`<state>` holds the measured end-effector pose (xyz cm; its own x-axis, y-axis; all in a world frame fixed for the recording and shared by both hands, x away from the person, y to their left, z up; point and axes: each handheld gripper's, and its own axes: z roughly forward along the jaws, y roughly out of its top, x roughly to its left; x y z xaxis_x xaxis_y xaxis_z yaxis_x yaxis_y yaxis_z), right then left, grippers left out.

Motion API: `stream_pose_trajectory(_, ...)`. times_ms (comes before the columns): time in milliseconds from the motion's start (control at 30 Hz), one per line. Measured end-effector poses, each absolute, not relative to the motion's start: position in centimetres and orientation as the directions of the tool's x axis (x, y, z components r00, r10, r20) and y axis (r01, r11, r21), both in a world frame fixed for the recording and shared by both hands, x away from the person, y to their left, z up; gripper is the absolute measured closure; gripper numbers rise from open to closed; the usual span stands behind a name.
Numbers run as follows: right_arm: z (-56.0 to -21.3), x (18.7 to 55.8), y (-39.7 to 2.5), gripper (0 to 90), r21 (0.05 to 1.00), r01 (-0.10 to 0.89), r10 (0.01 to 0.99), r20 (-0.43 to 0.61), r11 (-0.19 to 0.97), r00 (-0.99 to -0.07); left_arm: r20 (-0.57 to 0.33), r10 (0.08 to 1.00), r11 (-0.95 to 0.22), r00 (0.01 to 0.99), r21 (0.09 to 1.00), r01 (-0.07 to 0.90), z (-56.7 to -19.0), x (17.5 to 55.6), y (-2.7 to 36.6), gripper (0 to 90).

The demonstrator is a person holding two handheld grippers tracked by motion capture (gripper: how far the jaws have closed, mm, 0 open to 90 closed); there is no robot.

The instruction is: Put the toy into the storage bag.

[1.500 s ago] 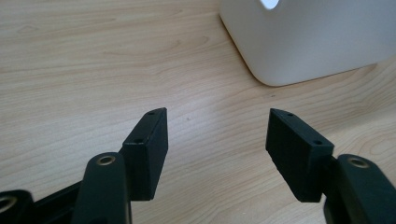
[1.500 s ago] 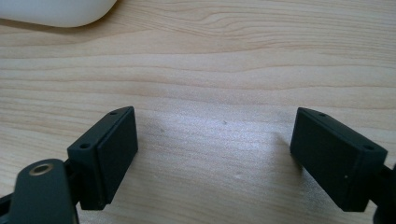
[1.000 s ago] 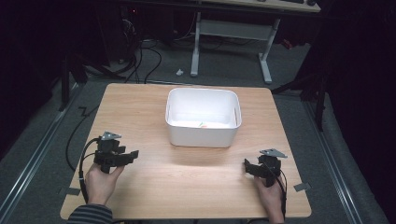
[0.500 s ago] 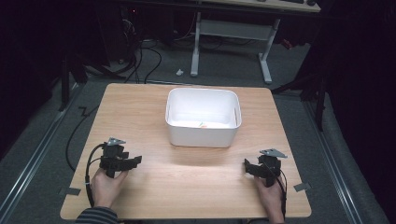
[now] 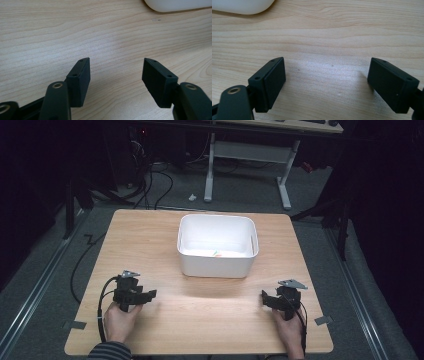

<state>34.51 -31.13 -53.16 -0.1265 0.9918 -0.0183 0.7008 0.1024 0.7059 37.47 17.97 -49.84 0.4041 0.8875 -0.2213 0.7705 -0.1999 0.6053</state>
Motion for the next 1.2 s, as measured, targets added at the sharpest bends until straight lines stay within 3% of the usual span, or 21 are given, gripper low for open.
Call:
stream_pose_trajectory(267,-53.2,34.5,-31.1,15.0,0.706,0.701,0.992,-0.018,0.102,-0.126,-0.246,0.886,-0.179,0.393,0.600,0.780,-50.8,37.6,17.7,39.2)
stream_pose_trajectory(833,-53.2,34.5,-31.1,15.0,0.706,0.701,0.992,-0.017,0.101,-0.125,-0.206,0.905,-0.172,0.372,0.624,0.762,-51.9,37.6,17.3,37.3)
stream_pose_trajectory(1200,-53.2,34.5,-31.1,15.0,0.706,0.701,0.992,-0.017,0.100,-0.125,-0.053,0.920,-0.247,0.389,0.692,0.679,-52.8,36.6,16.0,34.2)
